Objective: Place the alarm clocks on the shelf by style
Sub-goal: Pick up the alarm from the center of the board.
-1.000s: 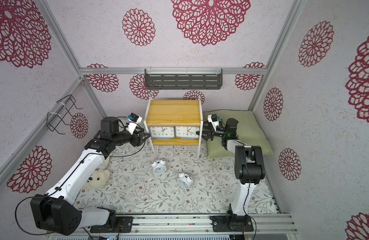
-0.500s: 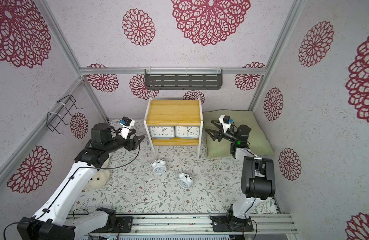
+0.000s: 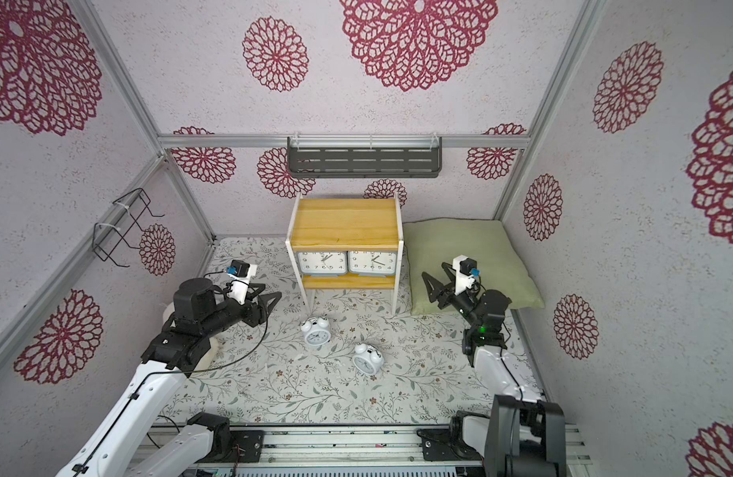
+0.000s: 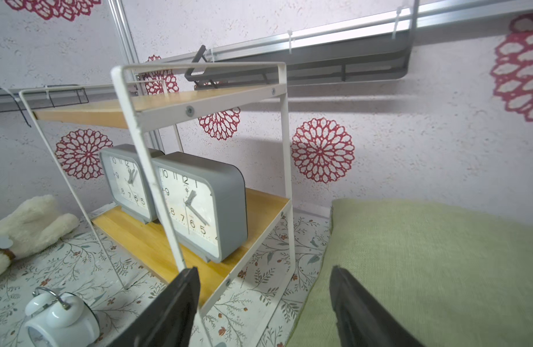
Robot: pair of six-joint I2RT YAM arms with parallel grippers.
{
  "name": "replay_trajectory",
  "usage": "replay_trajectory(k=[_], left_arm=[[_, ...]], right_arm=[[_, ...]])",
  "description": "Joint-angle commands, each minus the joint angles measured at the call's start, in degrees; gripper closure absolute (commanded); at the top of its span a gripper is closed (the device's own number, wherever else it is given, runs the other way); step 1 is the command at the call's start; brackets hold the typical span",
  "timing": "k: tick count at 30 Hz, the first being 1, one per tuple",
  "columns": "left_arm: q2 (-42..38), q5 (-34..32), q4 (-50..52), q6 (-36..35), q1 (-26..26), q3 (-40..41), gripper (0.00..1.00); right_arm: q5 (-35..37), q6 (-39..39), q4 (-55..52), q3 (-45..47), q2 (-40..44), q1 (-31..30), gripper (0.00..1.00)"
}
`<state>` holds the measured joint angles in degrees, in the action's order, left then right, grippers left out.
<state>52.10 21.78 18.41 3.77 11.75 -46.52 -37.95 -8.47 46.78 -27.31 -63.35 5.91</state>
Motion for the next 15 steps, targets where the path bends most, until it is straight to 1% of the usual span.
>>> replay_trajectory(k=[1, 4, 7, 11, 12, 15], left_arm=[[0.1, 1.0, -5.1, 4.7, 1.2, 3.2, 0.38], [1.6, 0.6, -8.7, 7.0, 3.0, 5.9, 0.39], [4.2, 0.0, -10.4, 7.1, 5.2, 7.3, 0.42], [9.3, 0.6, -9.9, 4.3, 7.5, 6.7, 0.47], [10.6, 0.5, -9.2, 3.5, 7.9, 6.0, 0.5], [14.6, -0.1, -6.4, 0.6, 8.7, 3.7, 0.52]], right_arm=[[5.4, -4.1, -5.1, 4.0, 7.8, -1.1, 0.26], [8.4, -4.3, -10.2, 7.5, 15.0, -3.7, 0.26], [10.0, -4.0, -16.0, 9.2, 20.7, -5.7, 0.26], [10.0, -4.4, -21.3, 10.8, 26.1, -6.8, 0.25], [9.7, -4.4, -21.7, 11.2, 26.9, -6.9, 0.25], [9.0, -4.8, -22.3, 12.6, 28.8, -7.0, 0.25]])
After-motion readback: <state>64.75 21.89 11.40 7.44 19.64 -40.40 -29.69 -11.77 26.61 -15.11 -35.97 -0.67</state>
